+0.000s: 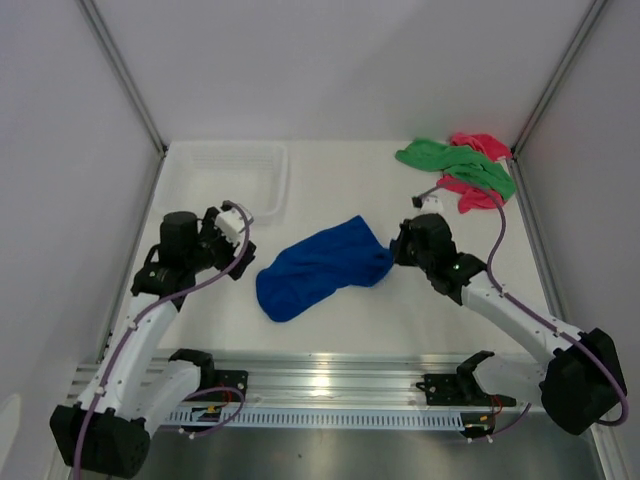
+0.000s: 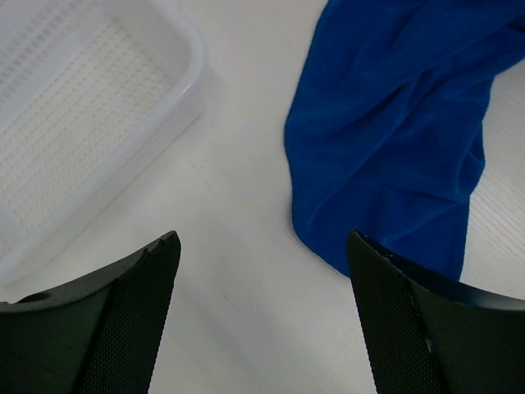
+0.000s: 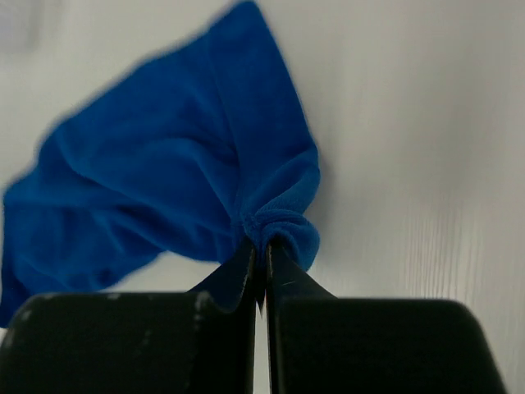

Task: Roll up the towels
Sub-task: Move the towel to the center of the board

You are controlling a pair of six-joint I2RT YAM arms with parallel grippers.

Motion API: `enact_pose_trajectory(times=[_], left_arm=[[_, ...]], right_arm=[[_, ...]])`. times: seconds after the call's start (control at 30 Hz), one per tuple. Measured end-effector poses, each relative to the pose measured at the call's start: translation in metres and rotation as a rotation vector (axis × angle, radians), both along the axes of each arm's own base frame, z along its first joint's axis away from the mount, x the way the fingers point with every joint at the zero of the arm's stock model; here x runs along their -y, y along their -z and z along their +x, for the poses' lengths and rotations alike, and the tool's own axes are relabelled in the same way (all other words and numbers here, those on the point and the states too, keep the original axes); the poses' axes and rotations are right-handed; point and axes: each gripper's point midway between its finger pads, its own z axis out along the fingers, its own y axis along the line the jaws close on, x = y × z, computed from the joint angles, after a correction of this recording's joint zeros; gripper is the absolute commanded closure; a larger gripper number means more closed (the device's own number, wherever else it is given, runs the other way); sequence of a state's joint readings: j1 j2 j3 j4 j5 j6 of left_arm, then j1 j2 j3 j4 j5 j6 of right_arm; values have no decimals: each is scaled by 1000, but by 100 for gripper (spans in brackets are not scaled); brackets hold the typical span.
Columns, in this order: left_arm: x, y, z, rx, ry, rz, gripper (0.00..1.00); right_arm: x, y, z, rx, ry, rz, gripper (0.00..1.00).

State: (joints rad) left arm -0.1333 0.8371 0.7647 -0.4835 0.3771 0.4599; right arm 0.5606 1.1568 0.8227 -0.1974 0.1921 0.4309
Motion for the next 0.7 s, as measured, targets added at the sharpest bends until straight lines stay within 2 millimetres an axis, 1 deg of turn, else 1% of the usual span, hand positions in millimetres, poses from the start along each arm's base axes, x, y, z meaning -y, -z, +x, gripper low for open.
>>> enact_pose_trajectory(times=[0.07, 0.13, 0.2, 0.23, 0.3, 0.37, 0.43, 0.5, 0.6, 0.67, 0.7], left_arm=[[15, 5, 3, -38, 61, 35, 18], [35, 14, 4, -86, 132, 75, 18], [54, 23, 7, -128, 190, 115, 18], [62, 30, 8, -152, 215, 145, 18], [78, 43, 13, -196, 252, 207, 20], [95, 54, 23, -226, 278, 267, 20], [113, 57, 33, -244, 300, 301, 21], [136, 52, 53, -258, 307, 306, 22], [178, 29, 98, -226, 294, 262, 23], [197, 17, 123, -216, 279, 237, 24], [205, 16, 134, -216, 271, 232, 23]], right_arm=[[8, 52, -27, -141, 4, -15, 100], [15, 79, -45, -229, 13, -26, 100], [19, 92, -55, -280, 29, -29, 100], [20, 95, -57, -291, 36, -27, 100], [21, 98, -58, -305, 50, -19, 100], [21, 101, -57, -318, 61, -14, 100], [21, 106, -59, -338, 72, -8, 100], [21, 111, -61, -357, 78, -3, 100], [19, 119, -70, -391, 69, 9, 100], [10, 124, -82, -412, 18, 8, 100], [4, 125, -88, -426, -20, 12, 100]])
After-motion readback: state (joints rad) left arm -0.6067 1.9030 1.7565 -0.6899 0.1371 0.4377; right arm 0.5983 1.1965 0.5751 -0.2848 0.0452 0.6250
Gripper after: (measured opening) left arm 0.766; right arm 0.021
